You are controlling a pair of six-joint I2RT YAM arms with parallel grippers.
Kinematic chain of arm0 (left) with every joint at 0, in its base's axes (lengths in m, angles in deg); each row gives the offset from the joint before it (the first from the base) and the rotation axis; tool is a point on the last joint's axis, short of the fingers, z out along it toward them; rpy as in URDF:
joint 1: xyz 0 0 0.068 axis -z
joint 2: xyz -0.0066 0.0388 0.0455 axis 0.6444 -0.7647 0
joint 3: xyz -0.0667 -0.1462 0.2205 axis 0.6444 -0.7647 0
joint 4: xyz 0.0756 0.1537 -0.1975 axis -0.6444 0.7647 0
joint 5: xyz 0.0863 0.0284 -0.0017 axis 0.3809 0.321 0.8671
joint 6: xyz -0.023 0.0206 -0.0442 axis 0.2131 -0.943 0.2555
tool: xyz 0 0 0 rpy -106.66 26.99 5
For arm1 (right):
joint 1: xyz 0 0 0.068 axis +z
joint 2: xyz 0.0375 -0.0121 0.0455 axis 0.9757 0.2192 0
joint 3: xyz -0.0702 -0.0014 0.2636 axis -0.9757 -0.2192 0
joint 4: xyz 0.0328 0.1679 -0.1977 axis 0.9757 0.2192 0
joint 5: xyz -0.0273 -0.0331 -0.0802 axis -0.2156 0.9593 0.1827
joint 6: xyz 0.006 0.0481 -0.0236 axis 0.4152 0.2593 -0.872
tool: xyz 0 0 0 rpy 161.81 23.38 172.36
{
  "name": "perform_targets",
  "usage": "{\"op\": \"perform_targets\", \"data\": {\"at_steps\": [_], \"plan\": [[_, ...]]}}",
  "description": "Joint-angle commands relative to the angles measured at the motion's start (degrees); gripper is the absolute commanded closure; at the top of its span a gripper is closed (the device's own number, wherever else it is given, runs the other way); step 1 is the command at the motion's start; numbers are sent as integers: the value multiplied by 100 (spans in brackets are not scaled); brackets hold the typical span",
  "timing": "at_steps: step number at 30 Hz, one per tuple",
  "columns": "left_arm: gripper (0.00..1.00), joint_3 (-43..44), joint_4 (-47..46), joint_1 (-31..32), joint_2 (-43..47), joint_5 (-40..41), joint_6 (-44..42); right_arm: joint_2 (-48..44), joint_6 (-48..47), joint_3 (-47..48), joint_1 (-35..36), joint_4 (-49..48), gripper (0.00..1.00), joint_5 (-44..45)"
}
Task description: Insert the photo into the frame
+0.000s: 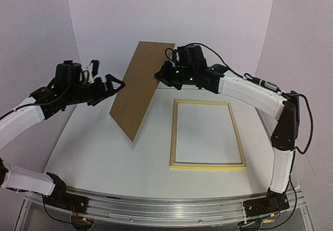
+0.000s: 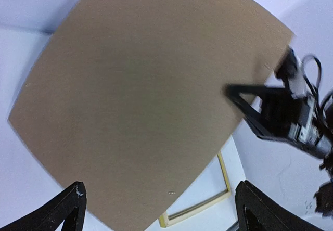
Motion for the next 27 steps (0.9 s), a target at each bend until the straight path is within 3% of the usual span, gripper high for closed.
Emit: {"op": "perform_targets", "data": {"at_steps": [1, 5, 12, 17, 27], "plan": [[0, 1388, -129, 1870, -1147, 1555, -1554, -878, 248, -21, -46, 866, 100, 1116], [1, 2012, -89, 2721, -1829, 2706, -2403, -1150, 513, -199, -47, 1107, 100, 1193], [4, 2558, -149, 3419, -2829, 4225, -2890, -1285, 1067, -243, -47, 1274, 100, 1388], [10, 3020, -97, 3550, -3504, 4783, -2984, -1318, 1387, -317, -43, 1292, 100, 1426], [36, 3262, -152, 3585, -4093, 5877, -2747, -1518, 1640, -555, -39, 1290, 100, 1565]]}}
